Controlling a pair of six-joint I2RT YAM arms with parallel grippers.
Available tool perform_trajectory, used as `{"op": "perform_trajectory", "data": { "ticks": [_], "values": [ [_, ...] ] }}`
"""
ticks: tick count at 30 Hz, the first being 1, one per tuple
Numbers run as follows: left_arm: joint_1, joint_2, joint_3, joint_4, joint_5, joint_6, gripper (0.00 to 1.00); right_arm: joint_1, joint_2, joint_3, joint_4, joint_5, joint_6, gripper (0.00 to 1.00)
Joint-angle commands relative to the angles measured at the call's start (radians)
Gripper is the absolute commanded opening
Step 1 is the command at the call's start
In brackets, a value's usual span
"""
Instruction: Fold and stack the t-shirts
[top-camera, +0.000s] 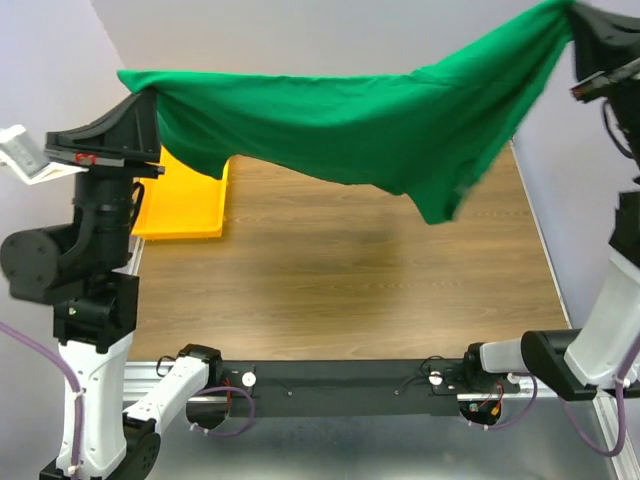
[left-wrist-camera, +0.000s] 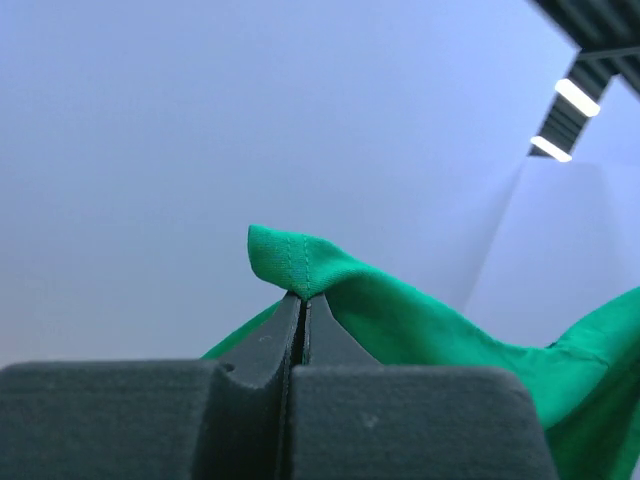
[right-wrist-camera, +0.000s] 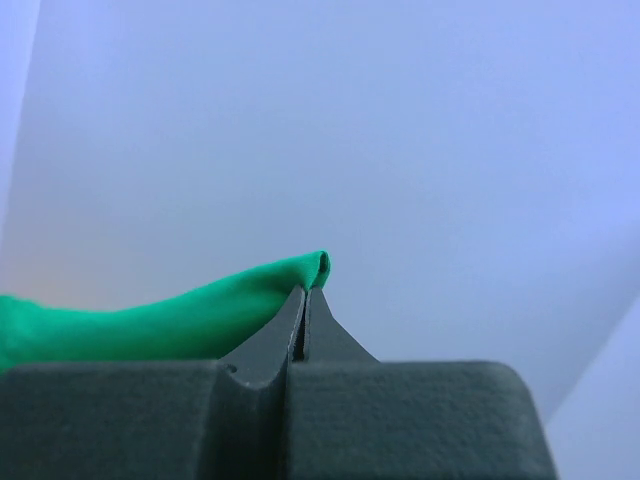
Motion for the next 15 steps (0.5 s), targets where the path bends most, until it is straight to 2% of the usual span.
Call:
{"op": "perform_trajectory", "data": {
  "ticks": [1,5,8,9,10,12,14,15],
  "values": [
    [0.004,0.014,0.075,0.074,0.125,-0.027,0.0,0.0,0.003,0.098,0.068,0.158,0.011,0.0],
    [0.004,0.006,0.086,0.118,0.148,-0.087,0.0,-0.002,0.004,0.172,0.106,0.185,-0.007,0.01],
    [0.004,0.0,0.055,0.126,0.14,-0.091,0.0,-0.002,-0.006,0.125,0.109,0.208,-0.039,0.01],
    [0.004,0.0,0.04,0.126,0.136,-0.091,0.0,0.0,-0.011,0.097,0.111,0.213,-0.047,0.0],
    [0.004,0.003,-0.001,0.126,0.135,-0.097,0.0,0.0,-0.026,-0.017,0.112,0.217,-0.071,0.0],
    [0.004,0.006,-0.06,0.126,0.137,-0.102,0.0,-0.002,-0.043,-0.07,0.117,0.217,-0.079,0.01],
    [0.004,0.009,-0.132,0.129,0.145,-0.105,0.0,-0.002,-0.068,-0.219,0.132,0.211,-0.098,0.01],
    [0.004,0.012,-0.214,0.129,0.149,-0.108,0.0,0.0,-0.075,-0.271,0.135,0.208,-0.105,0.01]
  ]
}}
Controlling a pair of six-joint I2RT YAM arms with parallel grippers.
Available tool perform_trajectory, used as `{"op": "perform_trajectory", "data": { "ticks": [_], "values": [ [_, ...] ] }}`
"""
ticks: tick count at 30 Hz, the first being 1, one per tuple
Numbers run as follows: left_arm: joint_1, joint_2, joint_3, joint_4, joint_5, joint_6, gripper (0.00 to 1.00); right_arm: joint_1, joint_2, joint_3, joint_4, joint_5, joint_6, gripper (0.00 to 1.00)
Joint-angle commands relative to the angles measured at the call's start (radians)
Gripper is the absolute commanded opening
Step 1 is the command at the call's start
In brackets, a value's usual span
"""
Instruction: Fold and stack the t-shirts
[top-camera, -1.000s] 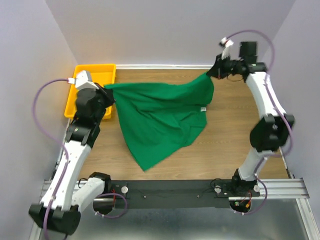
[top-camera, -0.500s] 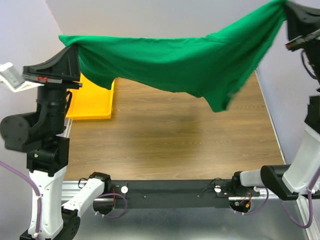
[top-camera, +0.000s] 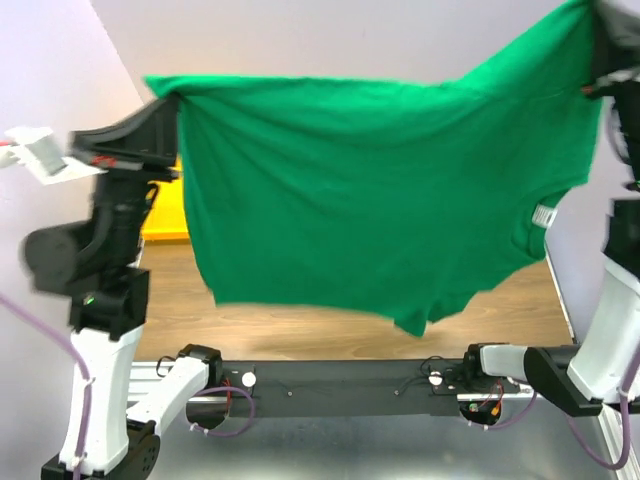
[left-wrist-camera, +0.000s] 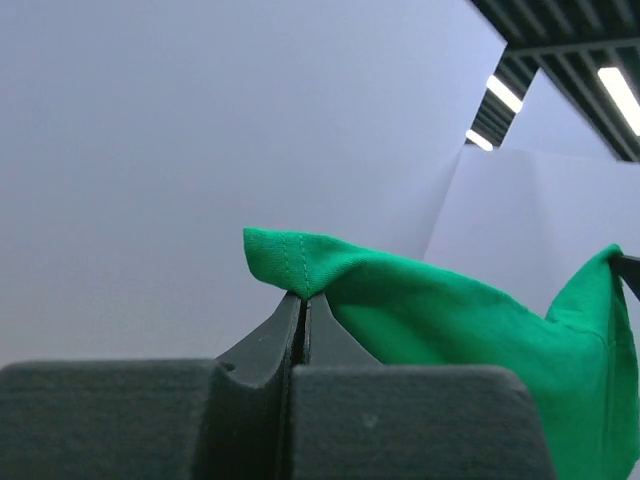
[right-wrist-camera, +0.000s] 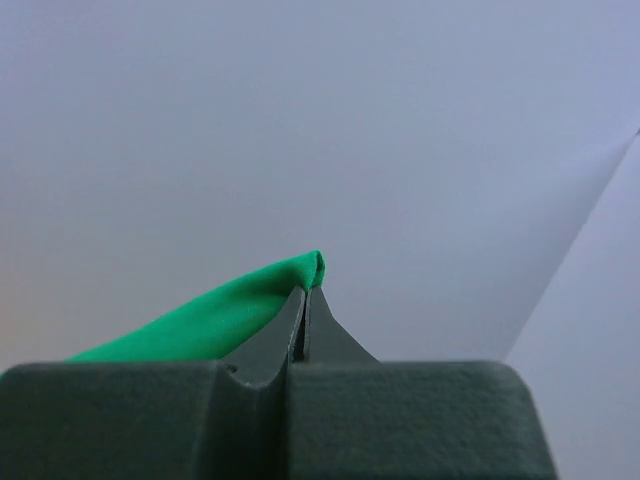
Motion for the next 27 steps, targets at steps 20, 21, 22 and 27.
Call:
{"op": "perform_trajectory", "data": {
  "ticks": [20,21,22,27],
  "values": [
    [-0.025,0.859,-0.388,0.013,-0.08,0.035,0.0,0.0,0.639,-1.007,0.697,-0.1,-0.01,0.01],
    [-0.025,0.925,-0.354,-0.013,-0.094,0.041,0.0,0.0,0.685,-0.962,0.675,-0.083,-0.007,0.01],
    [-0.024,0.953,-0.323,-0.041,-0.132,0.041,0.0,-0.002,0.722,-0.925,0.661,-0.06,0.008,0.0],
    [-0.019,1.051,-0.198,-0.11,-0.208,0.044,0.0,-0.005,0.863,-0.773,0.641,-0.032,0.016,0.01]
  ]
}}
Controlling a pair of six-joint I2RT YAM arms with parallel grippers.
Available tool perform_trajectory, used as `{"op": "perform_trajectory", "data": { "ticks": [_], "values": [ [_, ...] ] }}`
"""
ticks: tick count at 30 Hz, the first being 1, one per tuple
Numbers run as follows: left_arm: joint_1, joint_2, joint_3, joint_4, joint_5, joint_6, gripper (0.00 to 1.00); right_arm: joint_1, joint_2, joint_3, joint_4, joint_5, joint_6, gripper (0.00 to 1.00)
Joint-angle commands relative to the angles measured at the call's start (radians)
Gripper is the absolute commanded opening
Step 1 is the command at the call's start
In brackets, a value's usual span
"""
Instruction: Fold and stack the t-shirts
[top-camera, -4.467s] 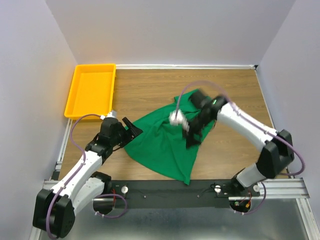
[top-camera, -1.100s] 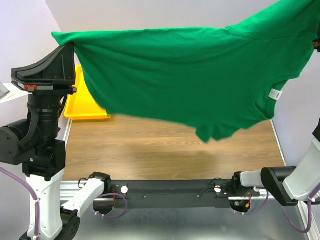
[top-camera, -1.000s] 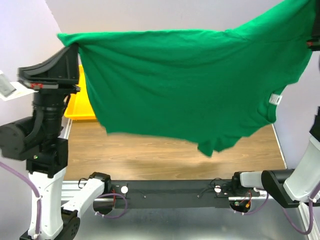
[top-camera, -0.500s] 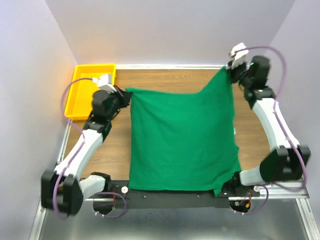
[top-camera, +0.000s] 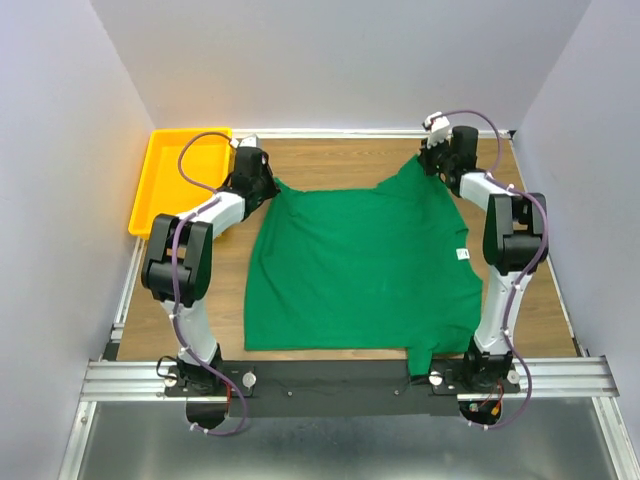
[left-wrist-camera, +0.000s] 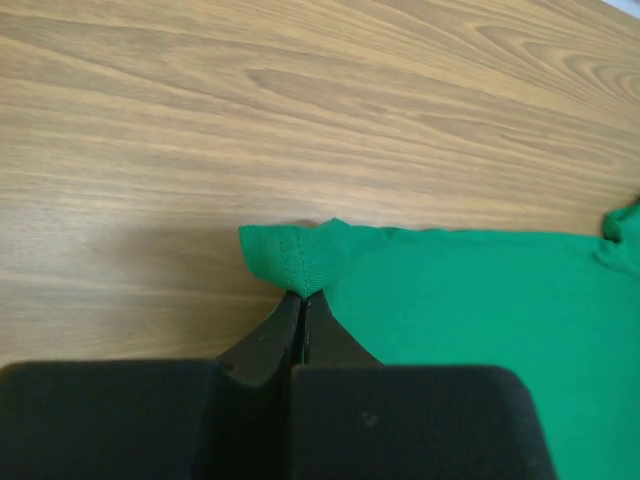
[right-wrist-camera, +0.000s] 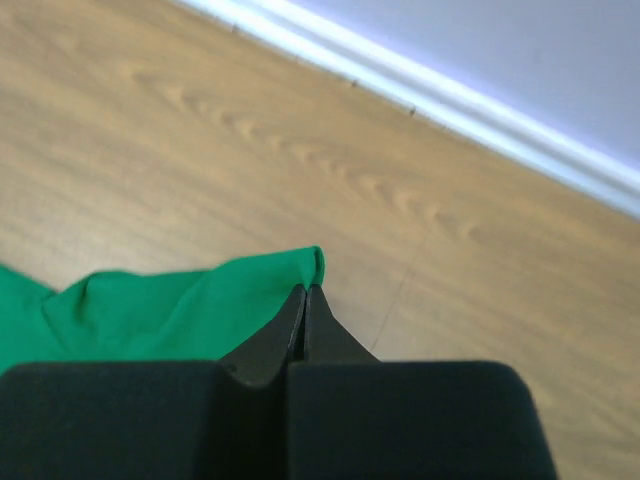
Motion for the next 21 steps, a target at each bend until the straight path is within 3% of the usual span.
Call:
{"op": "perform_trajectory", "data": {
  "ticks": [1,15,21],
  "values": [
    [0.004,0.047,0.085,-0.07,-0.116,0.023,0.0,-0.005,0.066,0.112,0.06,0.027,0.043,0.01],
    [0.032,0.191,0.374,-0.119,-0.113,0.063,0.0,-0.028,0.112,0.282,0.037,0.031,0.097,0.01],
    [0.055,0.181,0.377,-0.132,-0.096,0.086,0.0,-0.06,0.038,0.244,0.019,-0.002,0.123,0.01]
  ]
}}
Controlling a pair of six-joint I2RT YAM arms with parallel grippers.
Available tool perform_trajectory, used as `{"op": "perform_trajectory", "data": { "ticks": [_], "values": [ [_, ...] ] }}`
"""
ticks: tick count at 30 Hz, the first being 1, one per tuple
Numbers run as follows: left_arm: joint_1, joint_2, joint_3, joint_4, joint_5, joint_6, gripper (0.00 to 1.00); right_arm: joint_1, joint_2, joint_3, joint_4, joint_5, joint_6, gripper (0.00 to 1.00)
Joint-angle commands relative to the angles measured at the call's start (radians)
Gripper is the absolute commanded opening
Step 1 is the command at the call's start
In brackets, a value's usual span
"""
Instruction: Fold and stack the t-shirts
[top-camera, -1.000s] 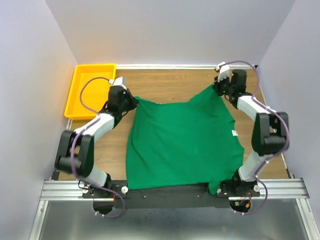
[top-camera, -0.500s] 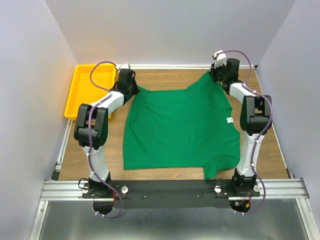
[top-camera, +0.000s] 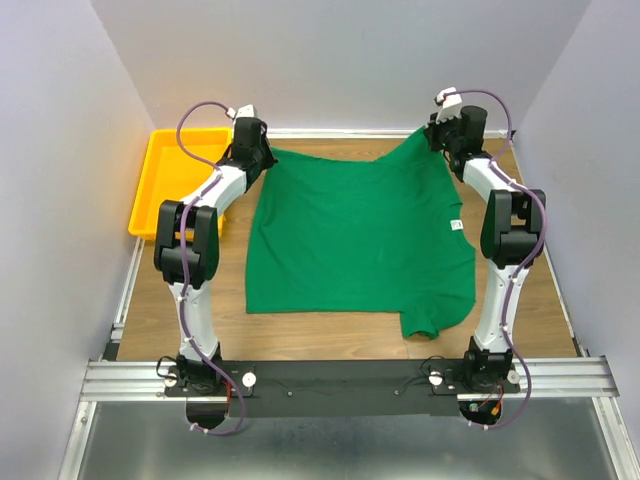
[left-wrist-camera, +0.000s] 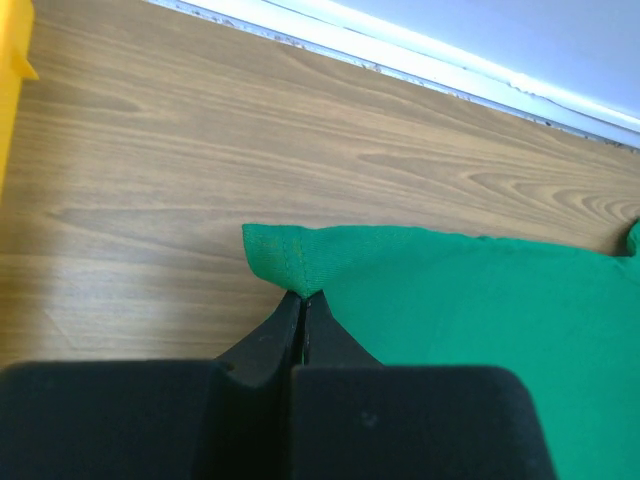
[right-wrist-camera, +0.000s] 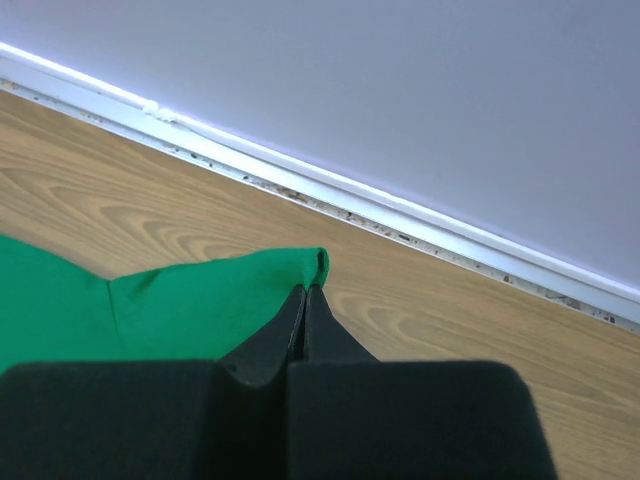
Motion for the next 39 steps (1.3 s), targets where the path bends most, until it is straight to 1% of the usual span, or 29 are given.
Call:
{"op": "perform_trajectory", "data": {
  "ticks": [1,5,7,8,12,17,22,29,39],
  "values": [
    [0.021,-0.003,0.006,-0.01,-0.003,0.045,0.0,-0.04,-0.076,-0.018,-0.009,-0.029,0.038,0.01],
    [0.024,-0.009,-0.029,0.032,0.075,0.092,0.0,-0.05,-0.144,-0.084,-0.031,-0.126,0.052,0.01],
    [0.024,-0.02,-0.046,0.046,0.13,0.096,0.0,-0.05,-0.183,-0.119,-0.043,-0.159,0.066,0.01],
    [0.024,-0.027,-0.064,0.065,0.137,0.099,0.0,-0.048,-0.197,-0.13,-0.046,-0.179,0.073,0.0],
    [0.025,-0.056,-0.104,0.085,0.129,0.106,0.0,-0.05,-0.256,-0.185,-0.065,-0.196,0.086,0.01],
    [0.027,-0.078,-0.136,0.092,0.154,0.128,0.0,-0.05,-0.312,-0.264,-0.095,-0.218,0.074,0.01],
    [0.03,-0.142,-0.195,0.112,0.128,0.134,0.0,-0.05,-0.357,-0.33,-0.107,-0.198,0.06,0.01],
    [0.034,-0.218,-0.27,0.114,0.095,0.16,0.0,-0.059,-0.38,-0.365,-0.118,-0.175,0.05,0.01],
    [0.034,-0.233,-0.316,0.102,0.114,0.195,0.0,-0.076,-0.432,-0.412,-0.124,-0.192,0.066,0.01]
  ]
}}
